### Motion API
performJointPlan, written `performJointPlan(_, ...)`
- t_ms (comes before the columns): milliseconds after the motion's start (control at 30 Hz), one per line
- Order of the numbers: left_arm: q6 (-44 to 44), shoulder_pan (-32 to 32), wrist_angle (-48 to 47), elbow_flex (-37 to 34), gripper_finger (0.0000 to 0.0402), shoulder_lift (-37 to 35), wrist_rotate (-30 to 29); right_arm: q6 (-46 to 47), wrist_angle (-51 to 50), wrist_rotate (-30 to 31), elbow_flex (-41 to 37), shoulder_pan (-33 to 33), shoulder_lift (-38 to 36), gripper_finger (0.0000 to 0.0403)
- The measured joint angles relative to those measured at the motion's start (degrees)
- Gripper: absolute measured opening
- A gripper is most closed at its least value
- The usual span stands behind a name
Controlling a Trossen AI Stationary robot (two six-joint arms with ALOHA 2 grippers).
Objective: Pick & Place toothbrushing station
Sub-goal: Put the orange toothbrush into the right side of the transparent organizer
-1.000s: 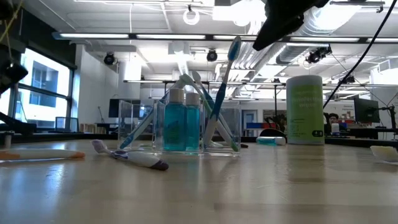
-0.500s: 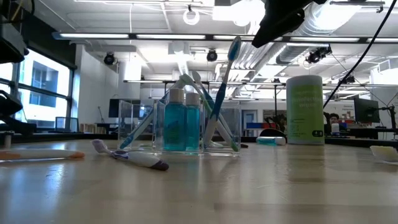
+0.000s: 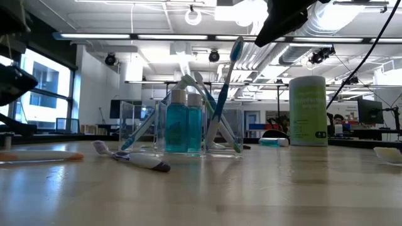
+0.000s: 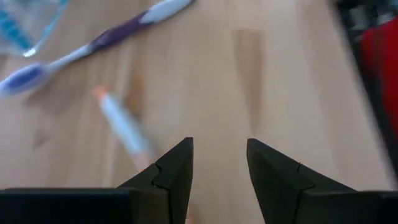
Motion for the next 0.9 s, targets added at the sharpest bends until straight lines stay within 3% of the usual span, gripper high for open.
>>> performJointPlan(200, -9.1, 1.9, -11.1, 0.0, 0.0144, 0.5, 0.4, 0.1, 0.0, 0.0, 0.0, 0.3, 0.0, 0.0232)
performJointPlan(600, -8.0, 1.6, -4.9, -0.1, 0.0144, 0.8, 2.3, 0.1, 0.0, 0.1, 0.0, 0.3, 0.0, 0.0232)
performJointPlan(900, -9.7, 1.7, -4.5, 0.1, 0.0144, 7.7, 1.4, 0.1, 0.0, 0.3, 0.0, 0.3, 0.0, 0.0232)
